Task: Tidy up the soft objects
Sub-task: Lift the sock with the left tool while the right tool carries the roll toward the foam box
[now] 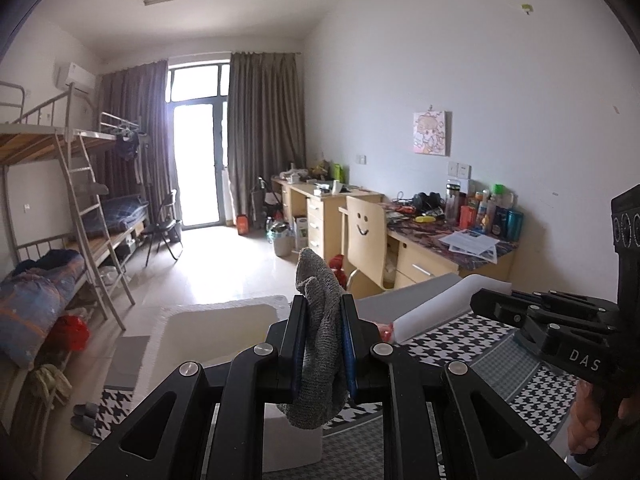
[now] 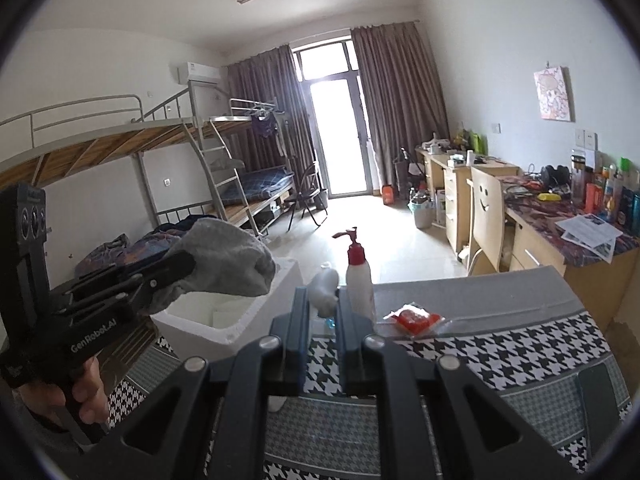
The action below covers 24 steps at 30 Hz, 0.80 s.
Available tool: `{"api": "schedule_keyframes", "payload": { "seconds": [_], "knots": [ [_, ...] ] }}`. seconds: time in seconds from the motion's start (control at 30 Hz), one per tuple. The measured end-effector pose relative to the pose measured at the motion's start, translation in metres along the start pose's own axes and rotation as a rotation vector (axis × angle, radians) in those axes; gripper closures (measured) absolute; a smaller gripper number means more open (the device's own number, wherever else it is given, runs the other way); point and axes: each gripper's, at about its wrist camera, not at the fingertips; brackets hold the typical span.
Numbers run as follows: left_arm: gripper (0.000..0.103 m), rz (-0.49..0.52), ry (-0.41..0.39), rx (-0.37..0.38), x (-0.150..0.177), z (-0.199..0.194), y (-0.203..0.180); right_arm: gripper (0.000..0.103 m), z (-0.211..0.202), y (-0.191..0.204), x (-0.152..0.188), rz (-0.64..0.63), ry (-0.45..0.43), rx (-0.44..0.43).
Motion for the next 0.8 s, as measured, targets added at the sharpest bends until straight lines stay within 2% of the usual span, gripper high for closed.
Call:
{"api": "schedule_keyframes", "payload": {
  "seconds": [0.53, 0.8],
  "knots": [
    [0.086, -0.024, -0.025, -0.12, -0.006, 0.0, 0.028, 0.088, 0.023, 0.021, -0.015, -0.053, 0.004, -0.054],
    [0.086, -0.045, -0.01, -0.169, -0.003, 0.006, 0.041, 0.088, 0.037, 0.035, -0.02, -0.083, 0.019, -0.096]
  ]
}}
Point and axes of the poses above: each gripper's, at about its wrist camera, not at the fingertips, and z roughly the way its jaws point, y to its left, x to its underside, and after that the axes turned 1 degree about -z, right-handed
